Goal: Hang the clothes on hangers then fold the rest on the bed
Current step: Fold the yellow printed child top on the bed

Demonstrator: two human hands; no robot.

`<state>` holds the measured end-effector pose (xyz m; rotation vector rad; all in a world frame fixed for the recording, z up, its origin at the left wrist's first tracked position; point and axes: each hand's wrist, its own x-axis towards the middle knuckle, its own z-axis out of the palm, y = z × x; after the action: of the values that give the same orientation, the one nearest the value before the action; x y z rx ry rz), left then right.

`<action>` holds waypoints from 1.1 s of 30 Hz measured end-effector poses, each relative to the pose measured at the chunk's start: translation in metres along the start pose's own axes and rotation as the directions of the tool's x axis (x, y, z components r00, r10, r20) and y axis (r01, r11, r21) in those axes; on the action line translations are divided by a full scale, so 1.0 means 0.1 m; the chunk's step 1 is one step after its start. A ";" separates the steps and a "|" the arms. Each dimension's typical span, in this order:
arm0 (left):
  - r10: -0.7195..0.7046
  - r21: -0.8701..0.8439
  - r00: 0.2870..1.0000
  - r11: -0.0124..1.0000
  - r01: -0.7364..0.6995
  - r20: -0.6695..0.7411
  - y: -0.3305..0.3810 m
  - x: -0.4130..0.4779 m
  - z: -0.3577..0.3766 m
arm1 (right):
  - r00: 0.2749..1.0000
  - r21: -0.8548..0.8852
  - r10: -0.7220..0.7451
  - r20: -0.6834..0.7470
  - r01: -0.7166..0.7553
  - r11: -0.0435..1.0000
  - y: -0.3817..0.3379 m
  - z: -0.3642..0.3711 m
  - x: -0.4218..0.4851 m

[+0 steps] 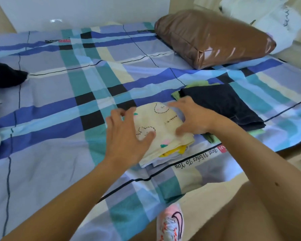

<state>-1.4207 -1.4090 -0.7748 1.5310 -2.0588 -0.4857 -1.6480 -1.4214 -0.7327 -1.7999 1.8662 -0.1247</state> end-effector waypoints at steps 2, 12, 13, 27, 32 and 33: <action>0.168 0.026 0.986 0.986 -0.167 -0.025 0.03 0.14 0.00 | 0.960 0.062 -0.148 -0.236 0.167 0.984 -0.07 0.00 0.01; 0.046 0.131 0.916 0.986 -0.107 0.398 -0.34 0.19 0.38 | 0.985 -0.219 -0.047 0.167 0.083 0.972 -0.08 0.71 0.24; 0.044 0.131 0.908 0.986 -0.108 0.418 -0.34 0.18 0.32 | 0.986 -0.220 -0.045 0.161 0.081 0.972 -0.09 0.69 0.25; -0.156 -0.157 0.986 0.974 0.163 0.057 -1.26 -0.44 -1.69 | 0.816 0.197 -0.438 -0.378 0.533 0.823 -1.99 0.70 -0.02; -0.300 0.031 0.948 0.952 0.305 -0.108 -1.96 -0.72 -2.25 | 0.803 0.303 -0.512 -0.304 0.591 0.747 -2.63 0.96 0.02; -0.347 0.111 0.931 0.927 0.359 -0.112 -2.11 -0.75 -2.31 | 0.802 0.310 -0.521 -0.292 0.595 0.742 -2.71 1.02 0.03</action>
<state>-1.1026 -1.3941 -0.7254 1.9798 -1.7787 -0.4097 -1.3595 -1.4222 -0.7051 -2.0420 1.2145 -0.8550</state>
